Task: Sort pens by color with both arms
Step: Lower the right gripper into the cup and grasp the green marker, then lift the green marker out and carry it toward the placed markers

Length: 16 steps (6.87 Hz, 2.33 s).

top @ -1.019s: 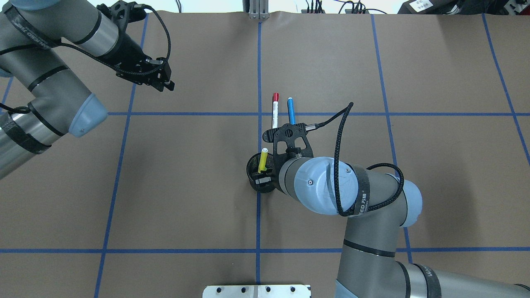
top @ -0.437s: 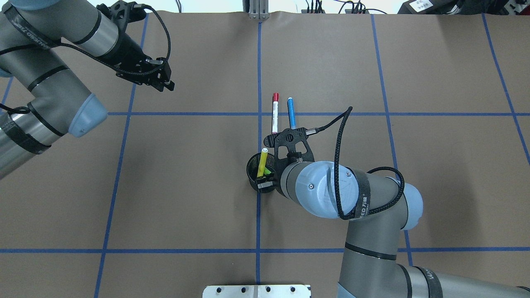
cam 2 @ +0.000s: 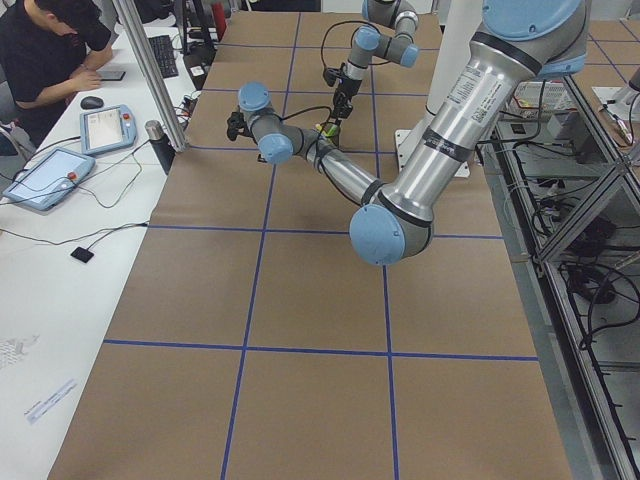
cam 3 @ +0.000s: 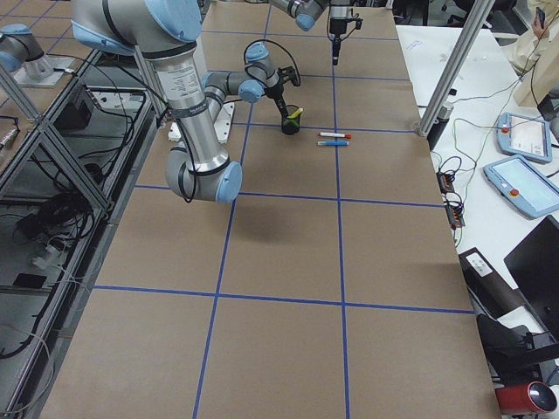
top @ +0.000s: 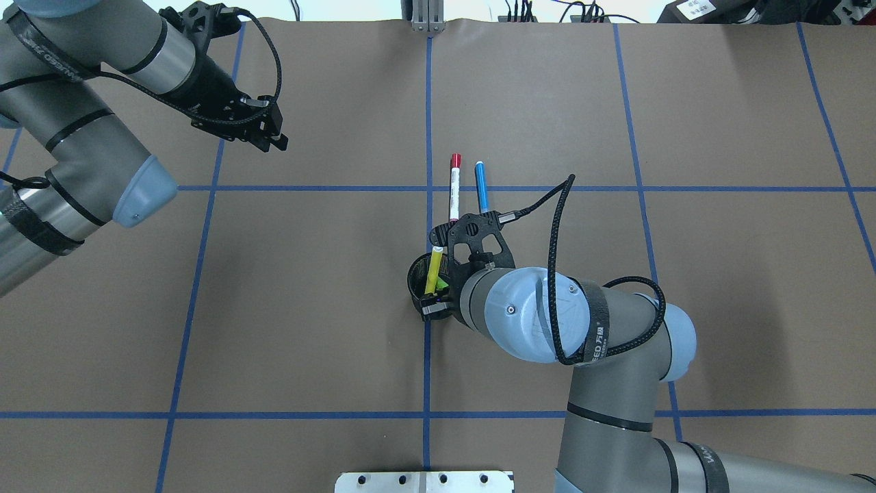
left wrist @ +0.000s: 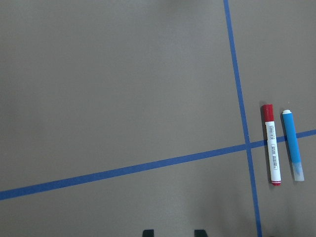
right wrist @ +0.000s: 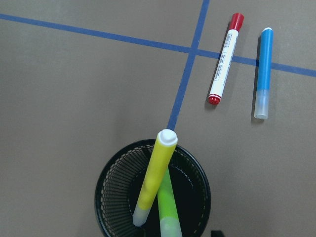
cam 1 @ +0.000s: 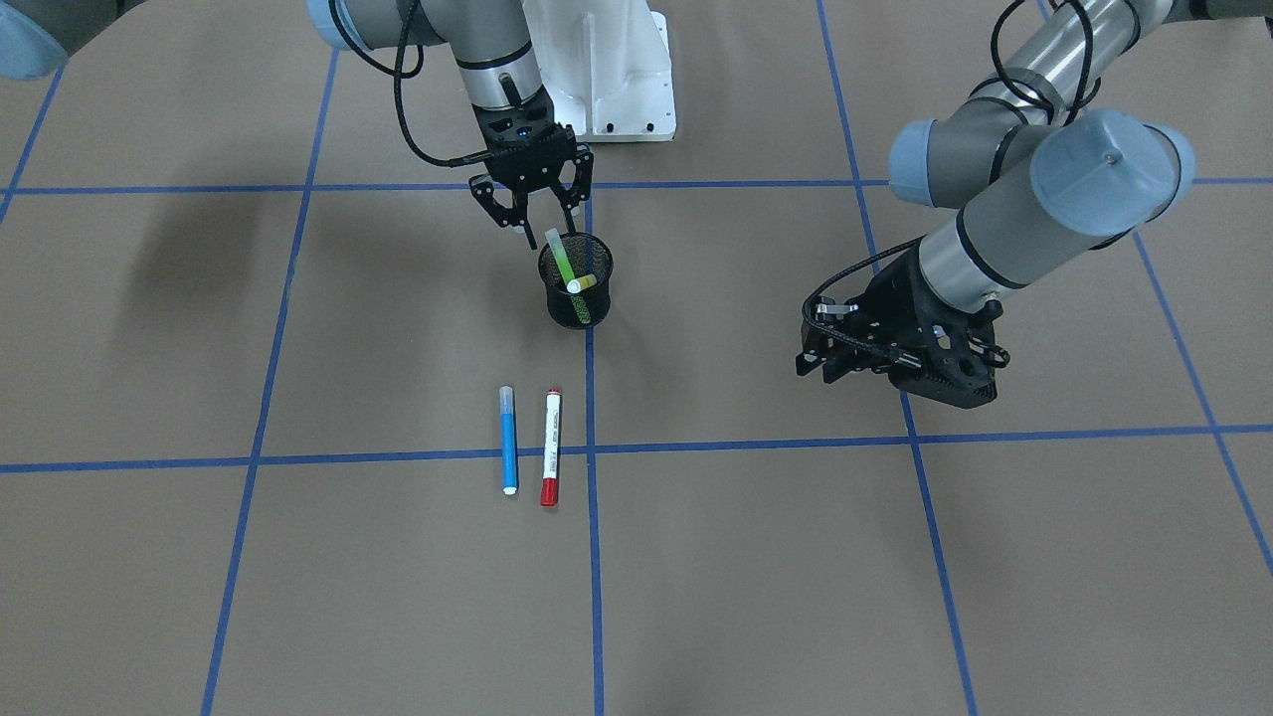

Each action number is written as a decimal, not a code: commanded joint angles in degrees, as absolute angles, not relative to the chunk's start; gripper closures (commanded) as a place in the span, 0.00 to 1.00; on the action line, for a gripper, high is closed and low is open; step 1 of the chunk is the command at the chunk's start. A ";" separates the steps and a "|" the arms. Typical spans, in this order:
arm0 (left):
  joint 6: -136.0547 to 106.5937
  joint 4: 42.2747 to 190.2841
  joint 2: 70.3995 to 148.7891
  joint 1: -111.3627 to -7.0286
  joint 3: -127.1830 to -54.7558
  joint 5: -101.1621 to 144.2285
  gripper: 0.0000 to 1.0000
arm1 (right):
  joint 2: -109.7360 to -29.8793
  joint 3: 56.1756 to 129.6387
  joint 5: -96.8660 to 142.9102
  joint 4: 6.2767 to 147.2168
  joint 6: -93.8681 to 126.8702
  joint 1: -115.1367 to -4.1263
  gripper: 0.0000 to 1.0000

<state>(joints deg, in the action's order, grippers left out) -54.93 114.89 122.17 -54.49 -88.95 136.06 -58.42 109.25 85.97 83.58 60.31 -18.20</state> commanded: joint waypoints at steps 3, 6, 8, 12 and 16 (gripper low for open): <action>-55.02 114.96 122.26 -54.49 -88.95 136.05 0.61 | -58.27 108.19 85.78 83.50 58.45 -18.19 0.50; -54.93 114.87 122.26 -54.49 -88.95 136.05 0.61 | -57.92 108.19 85.78 83.50 58.54 -17.75 0.57; -55.02 114.87 122.26 -54.49 -88.95 136.05 0.61 | -57.92 108.19 85.78 83.50 58.45 -17.75 0.65; -55.02 114.87 122.26 -54.49 -89.12 136.05 0.61 | -57.92 108.19 85.96 83.15 58.45 -17.75 0.78; -55.02 114.87 122.26 -54.49 -89.12 136.05 0.61 | -57.92 108.63 87.53 81.65 58.36 -17.84 0.88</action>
